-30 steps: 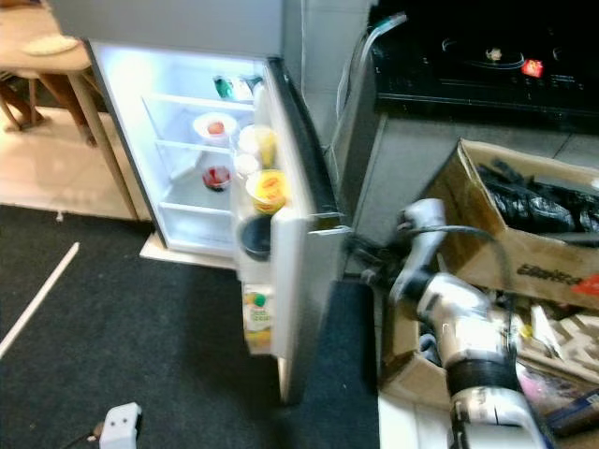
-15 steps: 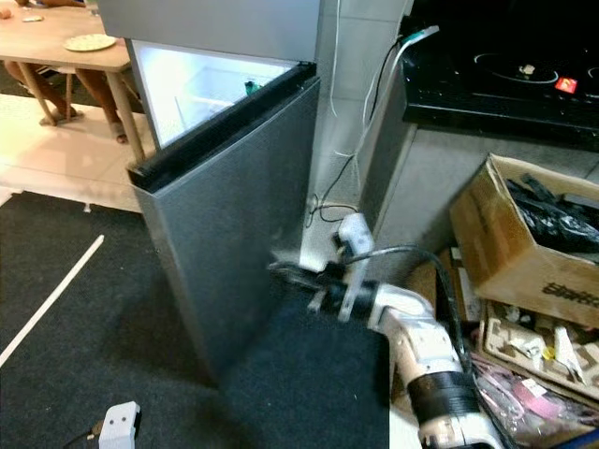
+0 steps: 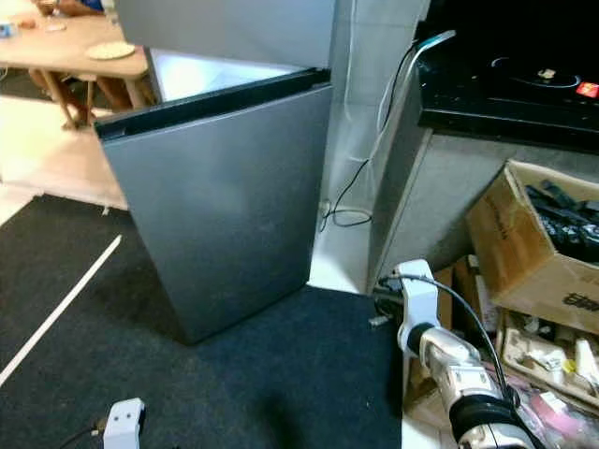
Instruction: Restocking fridge
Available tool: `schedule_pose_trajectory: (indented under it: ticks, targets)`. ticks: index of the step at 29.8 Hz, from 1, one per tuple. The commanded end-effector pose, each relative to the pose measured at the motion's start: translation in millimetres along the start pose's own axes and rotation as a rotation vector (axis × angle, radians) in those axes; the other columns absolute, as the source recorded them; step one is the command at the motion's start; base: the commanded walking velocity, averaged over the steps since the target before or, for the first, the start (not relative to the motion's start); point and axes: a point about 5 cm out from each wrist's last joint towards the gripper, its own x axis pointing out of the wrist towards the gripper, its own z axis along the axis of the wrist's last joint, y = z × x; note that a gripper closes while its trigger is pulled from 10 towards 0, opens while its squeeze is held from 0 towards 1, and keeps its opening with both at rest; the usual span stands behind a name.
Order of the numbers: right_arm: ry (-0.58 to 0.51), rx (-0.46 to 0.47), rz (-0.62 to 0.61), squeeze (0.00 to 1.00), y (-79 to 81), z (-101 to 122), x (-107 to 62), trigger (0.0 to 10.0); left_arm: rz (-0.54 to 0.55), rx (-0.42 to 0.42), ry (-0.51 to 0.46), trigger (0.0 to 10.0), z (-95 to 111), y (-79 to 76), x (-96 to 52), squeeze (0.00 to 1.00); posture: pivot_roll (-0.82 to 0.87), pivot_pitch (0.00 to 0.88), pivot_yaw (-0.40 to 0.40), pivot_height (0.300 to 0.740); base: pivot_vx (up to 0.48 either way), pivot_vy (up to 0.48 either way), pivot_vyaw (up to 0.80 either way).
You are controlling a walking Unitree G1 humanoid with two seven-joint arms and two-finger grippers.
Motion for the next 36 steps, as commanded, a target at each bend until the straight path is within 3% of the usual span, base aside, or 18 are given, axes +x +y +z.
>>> schedule_pose_trajectory:
  ticks: [1, 3, 4, 8, 16, 25, 30, 36]
  targets:
    - [-0.003, -0.013, 0.007, 0.00, 4.7, 0.8, 3.9, 10.0, 0.003, 0.007, 0.016, 10.0, -4.3, 0.3, -0.7, 0.00, -0.03, 0.000, -0.012, 0.740, 0.000, 0.000, 0.76]
    - [-0.014, -0.031, 0.010, 0.00, 10.6, 3.2, 10.4, 10.0, 0.004, 0.005, 0.012, 10.0, -3.0, 0.7, -0.7, 0.00, -0.02, 0.002, -0.011, 0.740, 0.000, 0.000, 0.76]
    - [-0.036, -0.067, 0.032, 0.00, 24.1, 9.3, 20.9, 10.0, 0.004, 0.005, 0.008, 10.0, -1.7, 1.2, -0.6, 0.00, -0.02, 0.004, -0.011, 0.740, 0.000, 0.000, 0.76]
    - [-0.066, -0.097, 0.040, 0.00, 34.6, 17.2, 27.0, 10.0, 0.006, 0.007, 0.015, 10.0, -3.6, 1.1, -0.9, 0.00, -0.02, 0.004, -0.011, 0.740, 0.000, 0.000, 0.76]
    - [-0.108, -0.084, -0.002, 0.00, 32.8, 23.2, 28.6, 10.0, -0.002, 0.005, 0.038, 10.0, -7.2, -0.1, -0.9, 0.00, -0.02, 0.009, -0.008, 0.740, 0.000, 0.000, 0.76]
    - [-0.107, -0.090, -0.006, 0.00, 35.5, 22.8, 31.1, 10.0, -0.016, 0.006, 0.038, 10.0, -7.9, -1.0, -1.0, 0.00, -0.02, 0.011, -0.011, 0.740, 0.206, 0.000, 0.00]
    - [-0.020, -0.285, 0.025, 0.00, 38.9, 13.6, 30.9, 10.0, -0.022, 0.009, 0.041, 10.0, -8.8, -1.8, -1.0, 0.00, -0.02, 0.010, -0.011, 0.740, 0.337, 0.000, 0.00]
    - [0.029, -0.334, 0.160, 0.00, 50.9, 1.9, 29.9, 10.0, -0.028, 0.011, 0.041, 10.0, -8.8, -2.8, -0.8, 0.00, -0.02, 0.010, -0.011, 0.740, 0.345, 0.000, 0.00]
